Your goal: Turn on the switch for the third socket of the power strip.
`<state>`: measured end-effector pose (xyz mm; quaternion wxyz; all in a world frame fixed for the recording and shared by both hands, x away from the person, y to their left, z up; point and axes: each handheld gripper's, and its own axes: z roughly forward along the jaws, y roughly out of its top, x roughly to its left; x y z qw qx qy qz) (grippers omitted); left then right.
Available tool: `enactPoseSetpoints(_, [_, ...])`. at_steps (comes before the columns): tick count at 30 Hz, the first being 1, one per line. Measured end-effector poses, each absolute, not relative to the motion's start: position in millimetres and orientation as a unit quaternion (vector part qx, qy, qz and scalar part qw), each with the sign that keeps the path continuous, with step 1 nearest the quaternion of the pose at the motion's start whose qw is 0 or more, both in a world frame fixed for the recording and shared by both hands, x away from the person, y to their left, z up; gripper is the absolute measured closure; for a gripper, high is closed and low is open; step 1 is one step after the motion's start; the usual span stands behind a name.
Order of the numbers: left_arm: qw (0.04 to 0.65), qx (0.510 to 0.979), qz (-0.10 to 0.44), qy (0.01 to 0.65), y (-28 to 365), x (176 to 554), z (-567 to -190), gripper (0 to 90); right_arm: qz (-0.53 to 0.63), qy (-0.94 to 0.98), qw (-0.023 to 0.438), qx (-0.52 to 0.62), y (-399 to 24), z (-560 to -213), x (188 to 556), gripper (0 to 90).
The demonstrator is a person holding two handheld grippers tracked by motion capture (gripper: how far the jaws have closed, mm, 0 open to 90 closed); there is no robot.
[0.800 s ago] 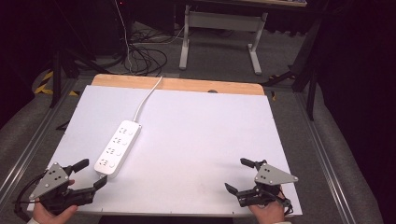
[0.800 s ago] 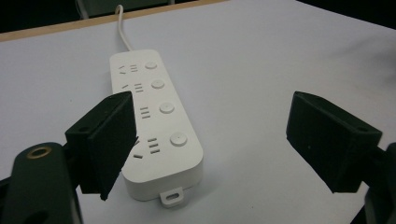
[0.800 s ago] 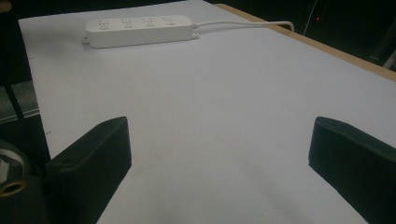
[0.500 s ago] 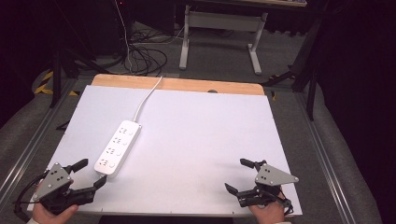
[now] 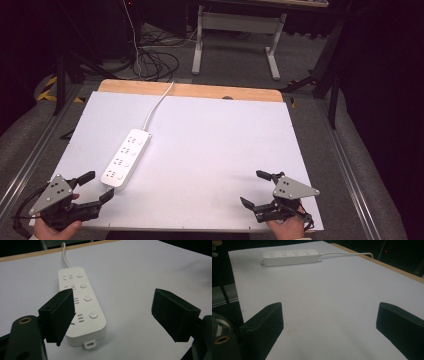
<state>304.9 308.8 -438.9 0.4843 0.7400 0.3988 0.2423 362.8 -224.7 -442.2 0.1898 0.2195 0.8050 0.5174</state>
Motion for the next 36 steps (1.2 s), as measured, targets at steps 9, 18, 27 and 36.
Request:
enactPoseSetpoints(9, [0.475,0.747,0.254,0.389,307.0,304.0,-436.4,20.3,0.518,0.805,0.189,0.218,-224.8,-442.1,362.6,7.6])
enactPoseSetpoints(18, [0.468,0.754,0.243,0.391,300.6,312.0,-421.1,23.1,0.518,0.806,0.187,0.218,-224.0,-442.3,363.3,7.6])
enactPoseSetpoints(27, [0.465,0.759,0.242,0.386,294.4,317.9,-410.1,24.4,0.520,0.805,0.183,0.217,-223.9,-443.0,364.2,7.6])
enactPoseSetpoints(36, [0.460,0.764,0.240,0.384,290.0,327.2,-403.7,24.4,0.528,0.801,0.181,0.218,-226.2,-442.0,363.9,7.8])
